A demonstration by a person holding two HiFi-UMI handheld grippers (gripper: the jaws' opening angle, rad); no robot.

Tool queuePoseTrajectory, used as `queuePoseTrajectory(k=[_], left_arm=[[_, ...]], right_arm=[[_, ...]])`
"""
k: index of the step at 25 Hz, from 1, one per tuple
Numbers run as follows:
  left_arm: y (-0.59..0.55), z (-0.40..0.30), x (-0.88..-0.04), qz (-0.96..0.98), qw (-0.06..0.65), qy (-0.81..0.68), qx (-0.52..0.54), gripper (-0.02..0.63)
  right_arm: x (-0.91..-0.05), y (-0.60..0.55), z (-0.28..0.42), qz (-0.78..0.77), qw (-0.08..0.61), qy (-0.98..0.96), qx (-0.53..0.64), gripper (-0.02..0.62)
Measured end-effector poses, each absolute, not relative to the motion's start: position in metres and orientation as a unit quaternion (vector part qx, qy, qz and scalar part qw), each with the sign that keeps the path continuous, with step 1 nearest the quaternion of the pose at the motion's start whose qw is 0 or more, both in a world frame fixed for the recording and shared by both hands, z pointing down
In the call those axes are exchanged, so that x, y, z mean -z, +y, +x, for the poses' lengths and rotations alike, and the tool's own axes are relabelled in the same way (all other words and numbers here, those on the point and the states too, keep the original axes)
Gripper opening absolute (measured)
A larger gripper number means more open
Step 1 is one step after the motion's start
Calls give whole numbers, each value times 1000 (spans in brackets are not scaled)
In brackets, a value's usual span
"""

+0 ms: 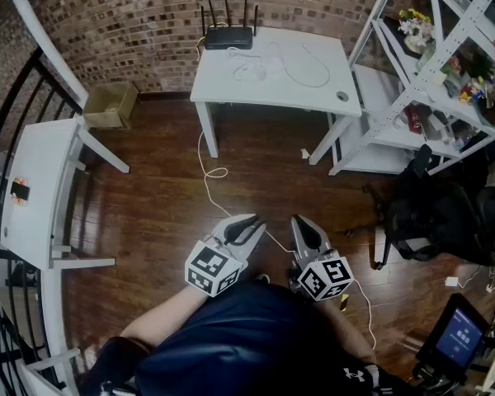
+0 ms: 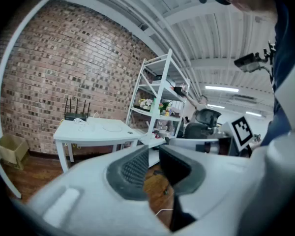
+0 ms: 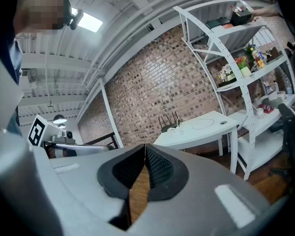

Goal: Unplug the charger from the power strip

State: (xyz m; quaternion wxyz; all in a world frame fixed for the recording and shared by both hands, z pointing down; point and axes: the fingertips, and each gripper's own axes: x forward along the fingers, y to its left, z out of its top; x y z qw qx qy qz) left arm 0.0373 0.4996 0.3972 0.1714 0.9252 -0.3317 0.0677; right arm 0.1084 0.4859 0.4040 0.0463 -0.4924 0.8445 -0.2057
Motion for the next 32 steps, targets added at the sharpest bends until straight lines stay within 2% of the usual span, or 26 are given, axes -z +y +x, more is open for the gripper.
queuePoseTrajectory(k=[7,16,32], left_arm=[[498,66,-394,918,170,-352,-71,67],[452,48,-411,907,196,-368,-61,67],[272,-52,-414,920,218,-326,-24,67]], right_arm=[[-406,478,139,-480,50,850,212,12],[-423,436,125,-477,25,850,221,12],[-429,276,33,-518,-43,826,216,11]])
